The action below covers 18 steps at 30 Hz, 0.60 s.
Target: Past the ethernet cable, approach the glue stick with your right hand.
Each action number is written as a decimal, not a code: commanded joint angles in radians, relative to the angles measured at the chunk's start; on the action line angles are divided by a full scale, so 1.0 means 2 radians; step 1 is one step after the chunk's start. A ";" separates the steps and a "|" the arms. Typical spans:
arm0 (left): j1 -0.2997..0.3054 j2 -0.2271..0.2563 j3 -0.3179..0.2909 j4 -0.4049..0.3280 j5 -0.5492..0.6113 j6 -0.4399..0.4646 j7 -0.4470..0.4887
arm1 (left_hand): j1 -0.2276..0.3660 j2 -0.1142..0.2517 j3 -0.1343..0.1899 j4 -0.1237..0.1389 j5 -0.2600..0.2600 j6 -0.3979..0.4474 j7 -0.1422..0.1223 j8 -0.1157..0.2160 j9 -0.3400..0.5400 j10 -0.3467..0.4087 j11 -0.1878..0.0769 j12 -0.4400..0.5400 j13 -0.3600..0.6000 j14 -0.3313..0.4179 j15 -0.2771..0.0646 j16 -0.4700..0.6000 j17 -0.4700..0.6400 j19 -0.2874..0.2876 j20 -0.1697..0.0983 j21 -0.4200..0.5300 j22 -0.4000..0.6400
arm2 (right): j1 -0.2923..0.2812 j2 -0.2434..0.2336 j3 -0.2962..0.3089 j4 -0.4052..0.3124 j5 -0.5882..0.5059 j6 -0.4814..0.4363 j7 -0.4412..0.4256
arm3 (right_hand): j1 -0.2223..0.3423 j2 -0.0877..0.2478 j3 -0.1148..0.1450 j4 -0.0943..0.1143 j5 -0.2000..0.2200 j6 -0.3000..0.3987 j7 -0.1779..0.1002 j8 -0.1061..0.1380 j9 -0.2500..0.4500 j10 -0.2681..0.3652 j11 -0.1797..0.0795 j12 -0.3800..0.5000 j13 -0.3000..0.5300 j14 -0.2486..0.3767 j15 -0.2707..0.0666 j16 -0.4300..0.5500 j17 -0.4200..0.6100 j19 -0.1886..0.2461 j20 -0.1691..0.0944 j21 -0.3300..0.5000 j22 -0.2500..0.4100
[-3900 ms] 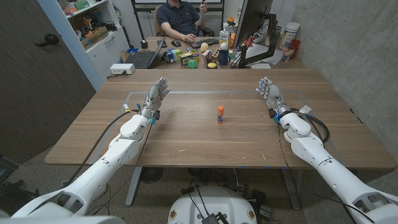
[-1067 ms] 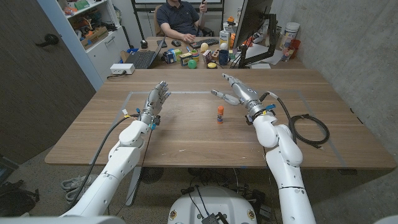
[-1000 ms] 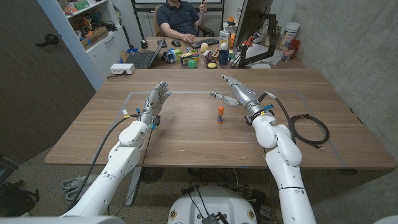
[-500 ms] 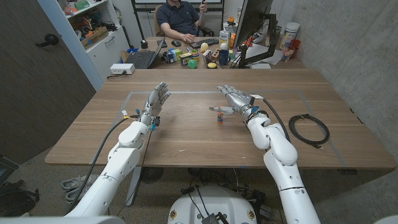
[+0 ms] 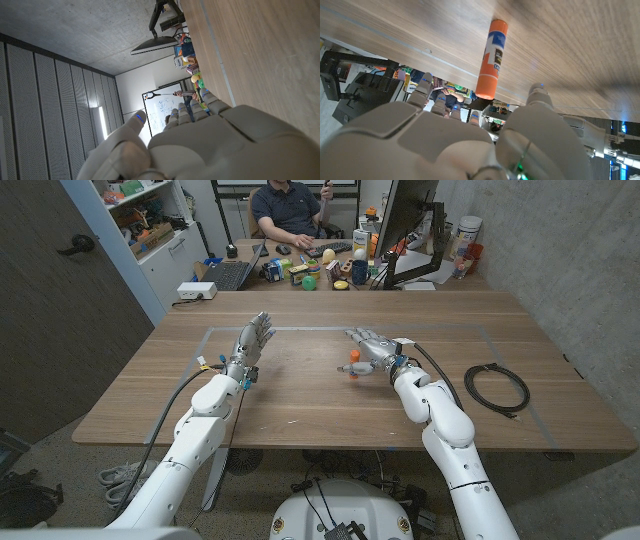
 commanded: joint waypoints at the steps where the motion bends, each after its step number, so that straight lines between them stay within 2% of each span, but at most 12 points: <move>1: 0.005 -0.004 -0.004 -0.005 0.004 0.006 -0.002 | -0.001 0.017 0.003 -0.002 0.000 -0.004 0.000 0.003 0.001 -0.005 0.002 0.002 0.002 -0.006 0.001 0.000 0.001 0.002 -0.001 0.001 0.001 | -0.003 -0.012 -0.009 0.000 0.032 0.022 -0.003 | 0.027 0.005 -0.004 -0.008 0.006 -0.006 -0.003 0.006 0.003 0.007 -0.007 0.009 0.001 0.023 -0.008 0.004 0.001 0.050 0.001 0.011 0.001; 3: 0.006 -0.004 -0.005 -0.005 0.003 0.008 -0.003 | -0.002 0.017 0.003 -0.002 0.000 -0.004 -0.001 0.003 0.001 -0.005 0.002 0.002 0.002 -0.006 0.001 0.000 0.001 0.002 -0.001 0.001 0.001 | -0.004 -0.013 -0.008 0.000 0.039 0.030 -0.013 | 0.037 0.008 -0.006 -0.011 0.007 0.000 -0.003 0.009 0.003 0.016 -0.010 0.013 0.001 0.031 -0.014 0.004 0.001 0.067 0.001 0.013 0.000; 7: 0.009 -0.006 -0.006 -0.006 0.003 0.009 -0.004 | -0.002 0.017 0.003 -0.002 0.000 -0.004 0.000 0.003 0.001 -0.006 0.002 0.002 0.002 -0.006 0.001 0.000 0.001 0.002 0.000 0.001 0.001 | -0.007 -0.015 -0.007 -0.002 0.043 0.038 -0.027 | 0.054 0.016 -0.007 -0.013 0.010 0.013 -0.003 0.014 0.003 0.032 -0.016 0.019 0.000 0.043 -0.021 0.004 0.001 0.086 0.002 0.013 -0.001; 12: 0.013 -0.007 -0.009 -0.009 0.004 0.008 -0.005 | -0.002 0.018 0.003 -0.002 0.000 -0.004 0.000 0.003 0.001 -0.005 0.002 0.002 0.002 -0.006 0.000 0.000 0.001 0.002 0.000 0.001 0.001 | -0.010 -0.016 -0.007 -0.006 0.044 0.041 -0.031 | 0.062 0.019 -0.008 -0.014 0.011 0.018 -0.003 0.015 0.003 0.038 -0.019 0.021 0.000 0.049 -0.028 0.004 0.000 0.095 0.002 0.012 -0.002; 18: 0.015 -0.007 -0.011 -0.011 0.004 0.007 -0.008 | -0.003 0.018 0.003 -0.002 0.000 -0.005 0.000 0.003 0.001 -0.006 0.002 0.002 0.002 -0.006 0.001 0.000 0.001 0.002 0.000 0.001 0.001 | -0.014 -0.014 -0.007 -0.010 0.041 0.040 -0.031 | 0.066 0.021 -0.010 -0.013 0.012 0.020 -0.003 0.016 0.003 0.038 -0.018 0.021 -0.001 0.047 -0.027 0.001 0.001 0.099 0.002 0.011 -0.002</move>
